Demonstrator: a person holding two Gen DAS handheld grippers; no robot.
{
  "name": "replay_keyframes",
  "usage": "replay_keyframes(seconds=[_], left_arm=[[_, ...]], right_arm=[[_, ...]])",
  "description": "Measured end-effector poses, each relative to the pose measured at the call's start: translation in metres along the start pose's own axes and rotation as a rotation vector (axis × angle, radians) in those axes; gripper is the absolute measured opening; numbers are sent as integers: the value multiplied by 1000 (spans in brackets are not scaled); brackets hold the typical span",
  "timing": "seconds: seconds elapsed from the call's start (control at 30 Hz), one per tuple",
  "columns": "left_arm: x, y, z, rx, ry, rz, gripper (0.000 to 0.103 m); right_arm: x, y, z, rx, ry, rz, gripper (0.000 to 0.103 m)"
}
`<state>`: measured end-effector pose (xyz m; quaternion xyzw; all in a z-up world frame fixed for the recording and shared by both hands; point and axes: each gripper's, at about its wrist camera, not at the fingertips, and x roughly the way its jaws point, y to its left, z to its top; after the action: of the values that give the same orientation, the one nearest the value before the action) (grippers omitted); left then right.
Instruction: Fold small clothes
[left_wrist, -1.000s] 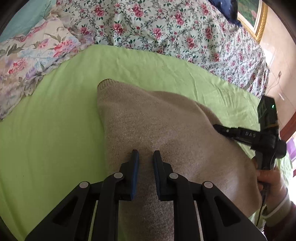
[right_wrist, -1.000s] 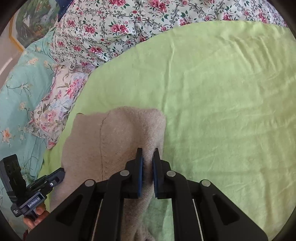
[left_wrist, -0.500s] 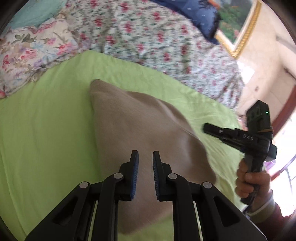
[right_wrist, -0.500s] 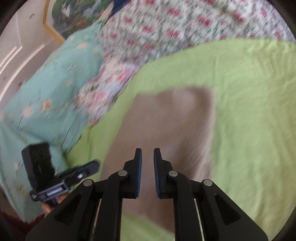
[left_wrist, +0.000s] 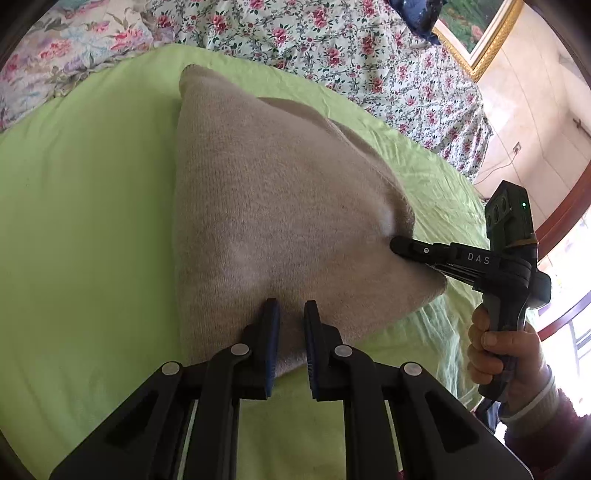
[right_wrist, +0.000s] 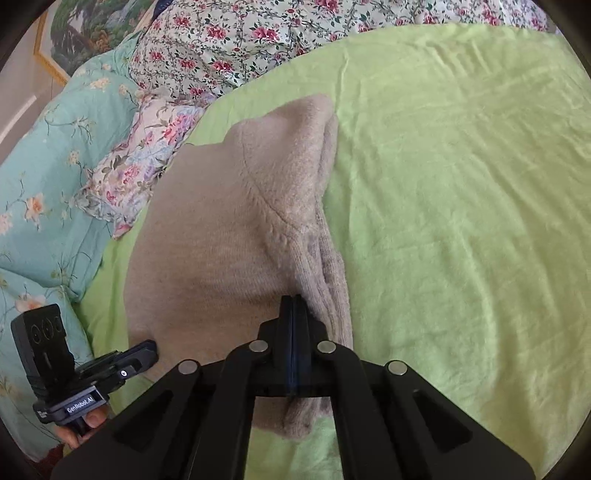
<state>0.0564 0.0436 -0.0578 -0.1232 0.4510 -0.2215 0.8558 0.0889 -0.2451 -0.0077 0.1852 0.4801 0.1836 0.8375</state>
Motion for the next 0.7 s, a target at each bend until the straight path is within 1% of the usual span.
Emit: replay_keyframes(seconds=[0.1,0.23,0.43,0.57,0.7], left_arm=[[0,-1,-5,7,0,12,13],[-1,-5,-10,40,-5,47,13],[-2,-1,-13,29,-5,30,13],[-6,-3,-16,39,-3,39,13],[-14,-4,-19,45,3,43,14]], right_arm=[[-5,3,-9,-44,-7,-41,0],[-13,2,-17,-55,-11,-57,0],[-19,5,-27,-68,-6,-78,0],[-23,9,-32,-87,-2,-104,0],[-28,8,-34,-75,2,-104,0]])
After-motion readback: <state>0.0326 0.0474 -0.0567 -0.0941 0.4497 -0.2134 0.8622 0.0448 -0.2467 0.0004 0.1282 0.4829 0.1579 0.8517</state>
